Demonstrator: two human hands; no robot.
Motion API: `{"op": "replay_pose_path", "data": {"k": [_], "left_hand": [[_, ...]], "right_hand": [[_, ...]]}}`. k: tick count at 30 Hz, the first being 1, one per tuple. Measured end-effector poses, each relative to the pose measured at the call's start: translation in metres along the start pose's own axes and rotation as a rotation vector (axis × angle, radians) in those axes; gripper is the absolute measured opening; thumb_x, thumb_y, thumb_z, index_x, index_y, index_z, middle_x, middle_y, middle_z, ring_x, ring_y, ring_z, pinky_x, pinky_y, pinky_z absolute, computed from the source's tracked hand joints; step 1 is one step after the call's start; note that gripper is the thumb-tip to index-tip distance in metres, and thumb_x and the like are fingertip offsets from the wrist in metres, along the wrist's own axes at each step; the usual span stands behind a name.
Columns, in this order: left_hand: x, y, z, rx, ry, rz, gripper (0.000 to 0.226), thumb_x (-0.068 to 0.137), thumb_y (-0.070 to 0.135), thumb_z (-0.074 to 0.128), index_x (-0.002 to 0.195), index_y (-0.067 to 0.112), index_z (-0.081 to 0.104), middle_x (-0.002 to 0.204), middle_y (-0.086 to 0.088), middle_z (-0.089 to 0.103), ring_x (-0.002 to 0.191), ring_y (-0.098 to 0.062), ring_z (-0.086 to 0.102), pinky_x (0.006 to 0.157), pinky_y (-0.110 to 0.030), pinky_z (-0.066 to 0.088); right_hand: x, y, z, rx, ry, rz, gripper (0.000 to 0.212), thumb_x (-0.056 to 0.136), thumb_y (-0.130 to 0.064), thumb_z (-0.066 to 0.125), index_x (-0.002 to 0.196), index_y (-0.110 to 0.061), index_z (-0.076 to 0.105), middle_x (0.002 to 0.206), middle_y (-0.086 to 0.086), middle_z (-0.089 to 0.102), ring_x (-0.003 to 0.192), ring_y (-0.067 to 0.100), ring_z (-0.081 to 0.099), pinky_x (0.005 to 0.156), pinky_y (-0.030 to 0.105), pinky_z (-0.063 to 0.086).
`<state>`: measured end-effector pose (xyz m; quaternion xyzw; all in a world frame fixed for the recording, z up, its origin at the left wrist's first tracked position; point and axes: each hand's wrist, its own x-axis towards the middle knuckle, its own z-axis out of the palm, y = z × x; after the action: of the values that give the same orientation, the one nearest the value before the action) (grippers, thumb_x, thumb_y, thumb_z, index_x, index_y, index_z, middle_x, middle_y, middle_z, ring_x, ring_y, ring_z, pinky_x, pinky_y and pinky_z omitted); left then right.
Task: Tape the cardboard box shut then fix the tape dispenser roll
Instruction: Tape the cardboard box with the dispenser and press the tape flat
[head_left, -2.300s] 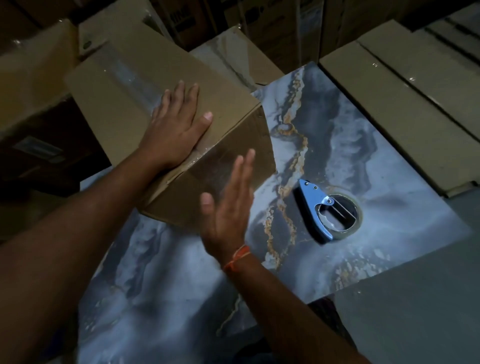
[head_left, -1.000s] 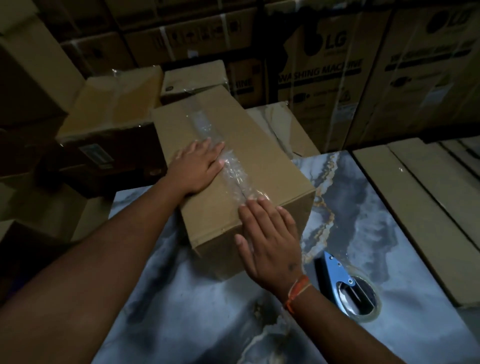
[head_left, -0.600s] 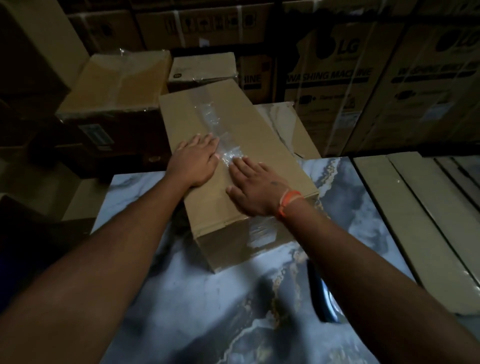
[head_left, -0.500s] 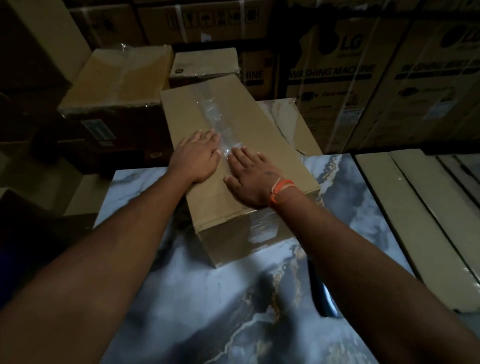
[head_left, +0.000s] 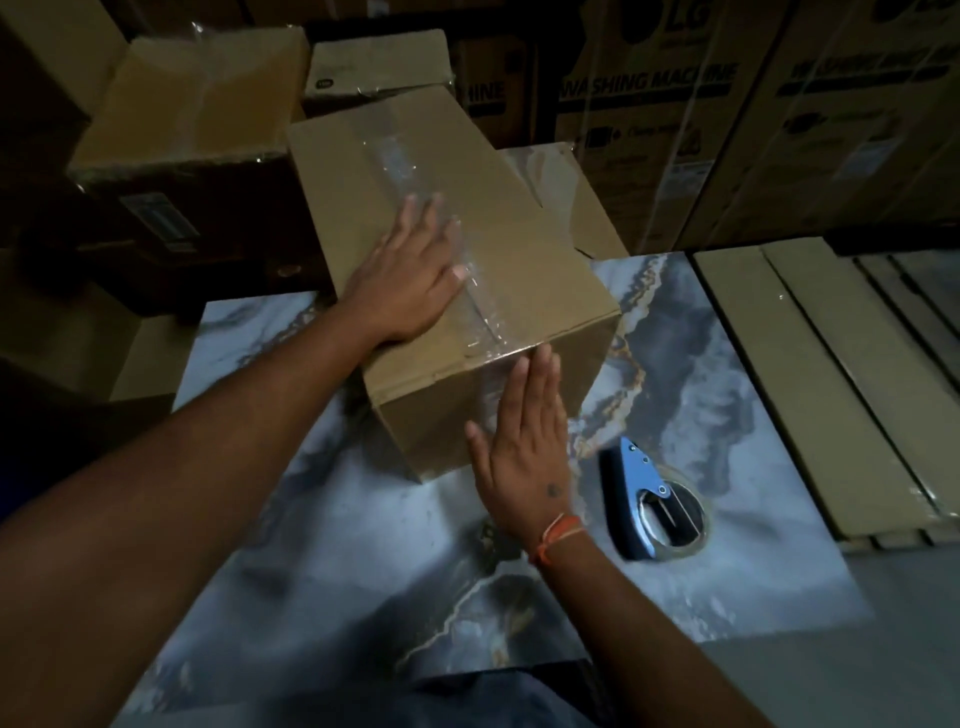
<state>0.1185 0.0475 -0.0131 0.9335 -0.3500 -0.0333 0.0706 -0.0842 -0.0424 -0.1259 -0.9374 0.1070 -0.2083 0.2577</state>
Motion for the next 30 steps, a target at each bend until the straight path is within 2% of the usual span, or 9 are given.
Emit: {"op": "replay_pose_path", "data": {"k": [2,6,13,18,22,24,26,27,30], "left_hand": [[-0.006,0.018,0.004,0.018,-0.06,0.119,0.066,0.106,0.05,0.02,0.163,0.018,0.008,0.173,-0.007,-0.002,0.159,-0.029,-0.007,0.128,-0.05,0.006],[-0.016,0.04,0.009,0.004,-0.103,0.114,0.067,0.107,0.05,0.021,0.163,0.017,0.003,0.173,-0.004,-0.004,0.159,-0.025,-0.006,0.129,-0.044,0.003],[-0.044,0.051,0.01,0.011,-0.138,0.234,0.076,0.101,0.058,0.018,0.163,0.017,0.003,0.173,-0.005,-0.004,0.159,-0.023,-0.005,0.127,-0.039,0.003],[-0.063,0.055,0.02,0.108,-0.042,0.251,0.076,0.103,0.046,0.042,0.163,0.016,0.008,0.173,-0.007,0.005,0.159,-0.025,0.007,0.127,-0.042,0.014],[-0.075,0.061,0.024,0.129,0.032,0.233,0.073,0.103,0.04,0.045,0.162,0.014,0.012,0.172,-0.006,0.011,0.158,-0.024,0.013,0.126,-0.039,0.018],[-0.082,0.061,0.026,0.142,0.081,0.238,0.073,0.102,0.037,0.049,0.162,0.014,0.014,0.171,-0.007,0.014,0.158,-0.025,0.017,0.125,-0.039,0.02],[-0.089,0.062,0.028,0.147,0.118,0.237,0.075,0.1,0.034,0.053,0.162,0.014,0.017,0.171,-0.009,0.018,0.156,-0.026,0.022,0.124,-0.04,0.023],[-0.092,0.063,0.029,0.144,0.133,0.233,0.075,0.098,0.034,0.055,0.161,0.013,0.019,0.17,-0.009,0.021,0.156,-0.027,0.024,0.124,-0.041,0.024],[-0.101,0.066,0.033,0.1,0.203,0.235,0.072,0.095,0.032,0.058,0.157,0.01,0.031,0.165,-0.012,0.033,0.151,-0.031,0.034,0.121,-0.045,0.031]], "right_hand": [[-0.024,0.008,0.03,0.084,-0.086,0.089,0.086,0.1,-0.04,0.049,0.156,0.005,0.004,0.166,0.023,-0.011,0.156,0.035,-0.008,0.126,0.05,0.015],[-0.046,0.015,0.065,0.137,-0.345,0.23,0.102,0.09,-0.037,0.056,0.155,0.002,-0.013,0.162,0.019,-0.03,0.153,0.031,-0.022,0.126,0.046,0.012],[-0.044,0.013,0.066,0.308,-0.383,0.297,0.118,0.078,-0.03,0.065,0.153,-0.002,-0.022,0.159,0.017,-0.036,0.148,0.027,-0.029,0.12,0.03,-0.002],[-0.034,0.007,0.057,0.531,-0.434,0.467,0.117,0.085,-0.023,0.071,0.153,-0.002,-0.022,0.161,0.015,-0.034,0.147,0.018,-0.026,0.114,0.021,-0.005],[-0.033,0.014,0.034,0.483,-0.387,0.504,0.1,0.091,-0.017,0.067,0.157,-0.002,-0.006,0.168,0.015,-0.011,0.156,0.025,-0.007,0.117,0.02,-0.001],[-0.038,0.018,0.014,0.47,-0.331,0.508,0.09,0.091,-0.014,0.067,0.158,-0.003,0.008,0.167,0.016,0.013,0.155,0.026,0.016,0.123,0.026,0.013],[-0.045,0.023,-0.009,0.428,-0.275,0.508,0.076,0.09,-0.012,0.066,0.156,-0.006,0.027,0.154,0.015,0.044,0.137,0.026,0.047,0.11,0.023,0.032],[-0.05,0.026,-0.021,0.399,-0.26,0.496,0.068,0.091,-0.011,0.065,0.152,-0.007,0.037,0.146,0.013,0.054,0.127,0.024,0.055,0.103,0.02,0.033],[-0.064,0.043,-0.047,0.264,-0.204,0.445,0.044,0.089,-0.015,0.063,0.133,-0.007,0.06,0.132,0.013,0.065,0.121,0.028,0.06,0.097,0.02,0.037]]}}
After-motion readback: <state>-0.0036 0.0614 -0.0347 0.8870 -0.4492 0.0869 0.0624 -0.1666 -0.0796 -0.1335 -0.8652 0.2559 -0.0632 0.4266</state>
